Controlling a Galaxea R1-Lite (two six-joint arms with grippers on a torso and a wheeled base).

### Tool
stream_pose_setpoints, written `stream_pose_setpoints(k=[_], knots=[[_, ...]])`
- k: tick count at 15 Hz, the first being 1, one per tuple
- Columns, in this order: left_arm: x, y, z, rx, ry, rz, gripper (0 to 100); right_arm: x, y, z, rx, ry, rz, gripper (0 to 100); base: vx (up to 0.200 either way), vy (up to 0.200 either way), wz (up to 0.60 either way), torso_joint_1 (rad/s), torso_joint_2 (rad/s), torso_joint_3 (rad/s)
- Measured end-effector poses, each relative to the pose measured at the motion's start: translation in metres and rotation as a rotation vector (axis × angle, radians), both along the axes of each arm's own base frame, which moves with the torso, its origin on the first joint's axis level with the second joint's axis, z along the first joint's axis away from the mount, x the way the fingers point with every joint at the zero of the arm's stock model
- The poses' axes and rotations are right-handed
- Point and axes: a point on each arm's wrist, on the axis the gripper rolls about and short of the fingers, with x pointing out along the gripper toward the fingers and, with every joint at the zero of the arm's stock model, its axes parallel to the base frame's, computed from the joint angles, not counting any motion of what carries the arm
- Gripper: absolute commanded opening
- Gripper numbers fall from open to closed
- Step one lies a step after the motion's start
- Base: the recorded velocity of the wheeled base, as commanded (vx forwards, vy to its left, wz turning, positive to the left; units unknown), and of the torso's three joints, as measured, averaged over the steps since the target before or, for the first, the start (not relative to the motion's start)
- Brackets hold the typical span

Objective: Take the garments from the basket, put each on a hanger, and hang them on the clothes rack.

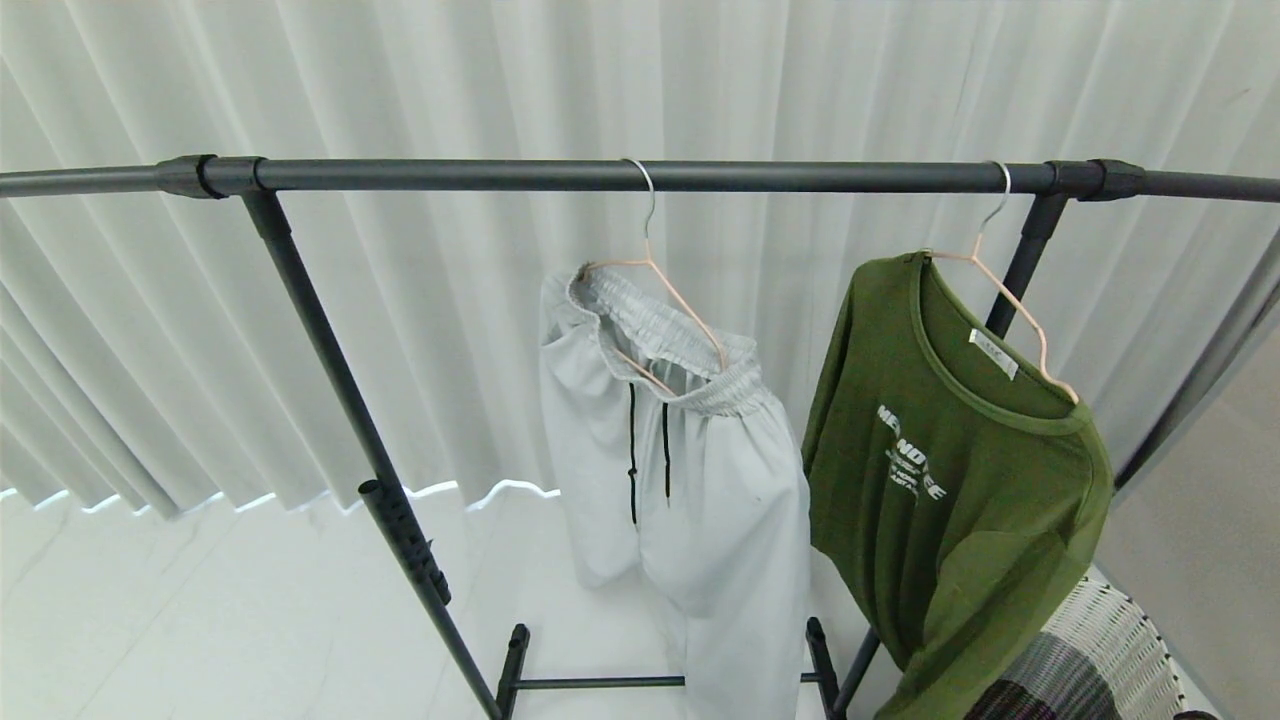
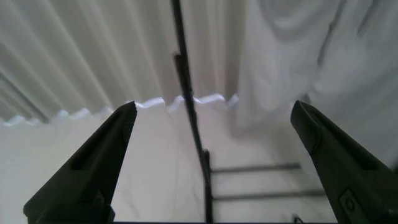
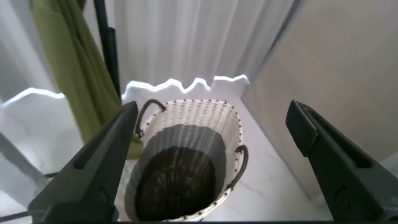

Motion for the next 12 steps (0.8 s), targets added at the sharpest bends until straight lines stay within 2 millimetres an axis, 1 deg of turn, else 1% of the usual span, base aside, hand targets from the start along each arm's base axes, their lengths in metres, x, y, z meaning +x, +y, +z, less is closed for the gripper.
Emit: stream_pose_setpoints(k=[3, 4, 8, 10, 12], knots=[[-0.0023, 0.0012, -0.0004, -0.008, -0.024, -0.075, 100, -0.0005, -0.0019, -0.0006, 0.008, -0.006, 0.126, 100, 0.0, 0.0, 0.0, 0.0, 0.0, 0.0], [-0.0037, 0.0013, -0.0008, -0.007, -0.043, -0.079, 100, -0.0008, -0.0024, -0.0007, 0.022, -0.011, 0.142, 100, 0.0, 0.0, 0.0, 0.0, 0.0, 0.0], [-0.0064, 0.0012, -0.0014, -0.014, -0.078, -0.076, 100, -0.0045, -0.0028, -0.0022, 0.046, -0.054, 0.096, 100, 0.0, 0.0, 0.0, 0.0, 0.0, 0.0], [-0.0068, 0.0012, -0.0014, -0.016, -0.082, -0.077, 100, -0.0062, -0.0017, -0.0043, 0.066, -0.062, 0.133, 100, 0.0, 0.0, 0.0, 0.0, 0.0, 0.0], [-0.0068, 0.0012, -0.0013, -0.017, -0.083, -0.076, 100, -0.007, 0.0001, -0.0071, 0.069, -0.04, 0.207, 100, 0.0, 0.0, 0.0, 0.0, 0.0, 0.0]])
